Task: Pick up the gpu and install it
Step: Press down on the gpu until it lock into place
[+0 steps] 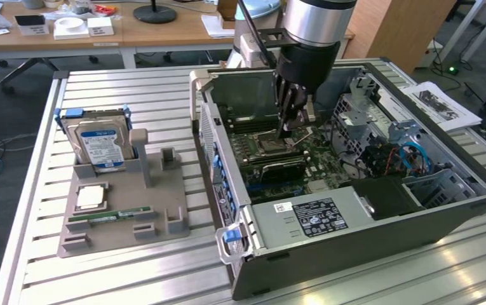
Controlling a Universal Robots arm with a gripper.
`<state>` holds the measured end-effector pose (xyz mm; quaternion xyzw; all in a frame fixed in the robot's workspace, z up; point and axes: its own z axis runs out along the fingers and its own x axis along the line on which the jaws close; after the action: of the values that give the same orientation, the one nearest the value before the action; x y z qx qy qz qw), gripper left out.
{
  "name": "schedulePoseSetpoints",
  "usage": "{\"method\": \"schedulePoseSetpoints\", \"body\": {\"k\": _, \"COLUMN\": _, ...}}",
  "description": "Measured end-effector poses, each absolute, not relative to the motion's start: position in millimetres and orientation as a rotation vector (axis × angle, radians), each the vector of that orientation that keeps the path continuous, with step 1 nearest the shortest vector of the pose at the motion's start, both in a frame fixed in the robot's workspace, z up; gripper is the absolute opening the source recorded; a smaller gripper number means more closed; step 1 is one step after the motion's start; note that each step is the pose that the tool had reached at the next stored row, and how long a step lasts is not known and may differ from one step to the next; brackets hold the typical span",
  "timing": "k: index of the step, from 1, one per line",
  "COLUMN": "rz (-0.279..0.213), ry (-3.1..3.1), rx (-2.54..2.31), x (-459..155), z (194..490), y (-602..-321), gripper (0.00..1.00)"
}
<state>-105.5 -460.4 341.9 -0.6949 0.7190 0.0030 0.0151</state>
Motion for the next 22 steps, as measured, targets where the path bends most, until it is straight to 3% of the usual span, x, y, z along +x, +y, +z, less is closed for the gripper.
{"method": "schedulePoseSetpoints", "body": {"k": 22, "rz": 0.01, "ry": 2.237, "rx": -2.162, "x": -105.5, "z": 328.8, "y": -460.3, "gripper": 0.11}}
